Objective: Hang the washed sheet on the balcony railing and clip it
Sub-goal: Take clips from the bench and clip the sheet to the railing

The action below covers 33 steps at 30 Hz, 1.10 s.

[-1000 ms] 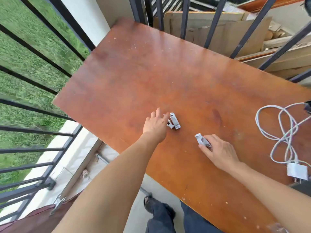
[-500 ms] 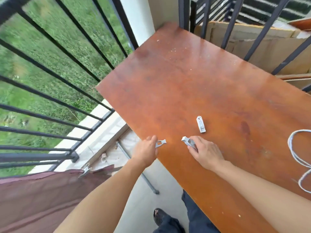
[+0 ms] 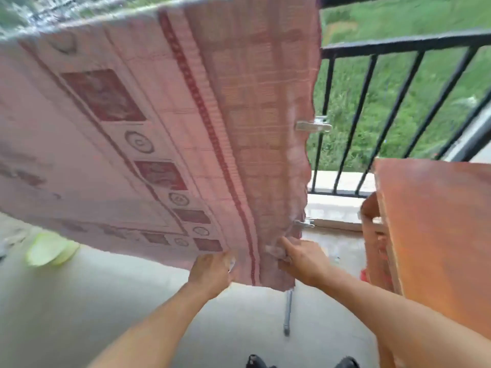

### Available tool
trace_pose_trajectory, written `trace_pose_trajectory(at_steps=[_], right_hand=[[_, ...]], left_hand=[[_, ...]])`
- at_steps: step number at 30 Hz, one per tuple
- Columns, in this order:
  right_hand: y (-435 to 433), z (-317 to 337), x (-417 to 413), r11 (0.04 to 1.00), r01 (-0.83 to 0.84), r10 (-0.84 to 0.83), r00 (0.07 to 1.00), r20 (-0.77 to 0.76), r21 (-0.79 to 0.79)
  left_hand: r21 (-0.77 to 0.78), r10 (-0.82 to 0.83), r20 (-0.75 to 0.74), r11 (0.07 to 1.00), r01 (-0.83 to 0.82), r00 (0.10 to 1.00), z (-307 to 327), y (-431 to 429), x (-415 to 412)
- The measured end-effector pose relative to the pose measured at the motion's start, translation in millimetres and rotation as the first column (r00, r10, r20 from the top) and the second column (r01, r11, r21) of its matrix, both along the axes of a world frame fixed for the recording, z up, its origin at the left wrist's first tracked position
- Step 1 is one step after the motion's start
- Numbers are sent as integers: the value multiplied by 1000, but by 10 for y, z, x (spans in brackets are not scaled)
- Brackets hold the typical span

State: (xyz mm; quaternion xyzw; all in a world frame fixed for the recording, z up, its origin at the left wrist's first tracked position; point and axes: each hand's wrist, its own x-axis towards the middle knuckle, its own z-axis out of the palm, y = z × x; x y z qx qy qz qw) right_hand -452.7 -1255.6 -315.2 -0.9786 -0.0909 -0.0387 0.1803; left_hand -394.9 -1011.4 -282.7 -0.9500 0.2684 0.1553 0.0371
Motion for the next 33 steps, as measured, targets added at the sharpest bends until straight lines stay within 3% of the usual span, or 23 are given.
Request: trace_pose_trajectory(at_steps=[5,10,15,21,26,29,33], right_hand=[[1418,405,819,927,-301,335,933,131,-224],[2610,601,1415,802,-466,552,817,166,-374],[3615,574,1938,657,-603,722,677,145,-453],[4997,391,2771,525,-743,848,497,184,-415],[6135,635,3338,432,-818,900,360,248,-380],[6721,706,3633,375,-841,926,322,197,-390],[7504,603,3948,318,-856,948,290,129,-407]], left_hand=[[-5,262,155,964,-264,952,314,1477,141],[2,474,233,873,-488,849,355,2613,89],[-3,626,202,769,-639,753,326,3389,63],[-57,782,207,610,-791,588,388,4353,348],[-101,891,216,428,-898,400,586,5067,606],[-101,936,194,317,-943,294,659,5415,714],[-80,961,162,241,-967,226,599,5961,844]])
